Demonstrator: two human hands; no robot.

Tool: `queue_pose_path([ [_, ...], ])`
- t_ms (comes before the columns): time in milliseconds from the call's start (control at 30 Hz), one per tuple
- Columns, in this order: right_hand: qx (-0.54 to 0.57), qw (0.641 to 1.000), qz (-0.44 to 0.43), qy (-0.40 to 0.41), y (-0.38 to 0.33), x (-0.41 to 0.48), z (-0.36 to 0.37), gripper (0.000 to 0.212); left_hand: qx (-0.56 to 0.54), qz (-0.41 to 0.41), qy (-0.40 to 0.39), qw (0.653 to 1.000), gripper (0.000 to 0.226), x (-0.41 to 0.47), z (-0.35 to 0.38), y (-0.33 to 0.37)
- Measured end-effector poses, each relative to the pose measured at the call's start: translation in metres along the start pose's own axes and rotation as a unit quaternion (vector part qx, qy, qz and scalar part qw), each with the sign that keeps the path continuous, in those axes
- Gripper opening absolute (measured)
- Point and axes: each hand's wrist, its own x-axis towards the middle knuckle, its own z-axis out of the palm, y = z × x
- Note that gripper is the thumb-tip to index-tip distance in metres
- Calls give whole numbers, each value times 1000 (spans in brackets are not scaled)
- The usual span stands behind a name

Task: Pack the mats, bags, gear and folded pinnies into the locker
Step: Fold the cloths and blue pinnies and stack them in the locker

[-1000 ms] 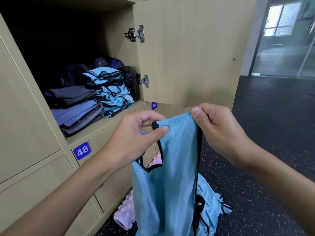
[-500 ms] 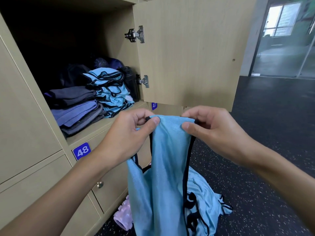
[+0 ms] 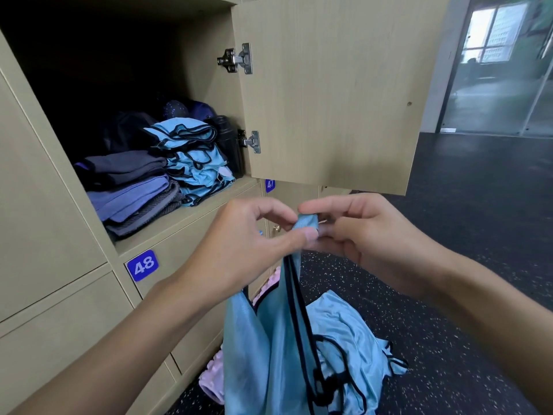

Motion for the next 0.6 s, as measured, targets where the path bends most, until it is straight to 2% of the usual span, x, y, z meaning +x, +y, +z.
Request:
queue_pose_path([
  [100, -31, 999, 9, -22, -2, -3, 1, 39, 18, -14, -7, 1000, 22, -1, 2, -1],
  [233, -57, 998, -2, -41, -1, -5, 1, 39, 13, 1, 1, 1000, 3, -2, 6, -1],
  [333, -216, 975, -41, -22, -4, -4, -3, 36, -5, 16, 3, 1000, 10, -3, 4, 0],
  [433, -336, 941, -50, -9, -5, -3, -10, 16, -34, 26, -21, 999, 11, -2, -1, 4],
  [533, -330, 943, -44, -19, -4, -1, -16, 2, -73, 31, -38, 996, 11, -1, -5, 3],
  [600, -308, 949, -58, -13, -3, 0, -19, 6, -100, 18, -36, 994, 10, 1, -7, 2],
])
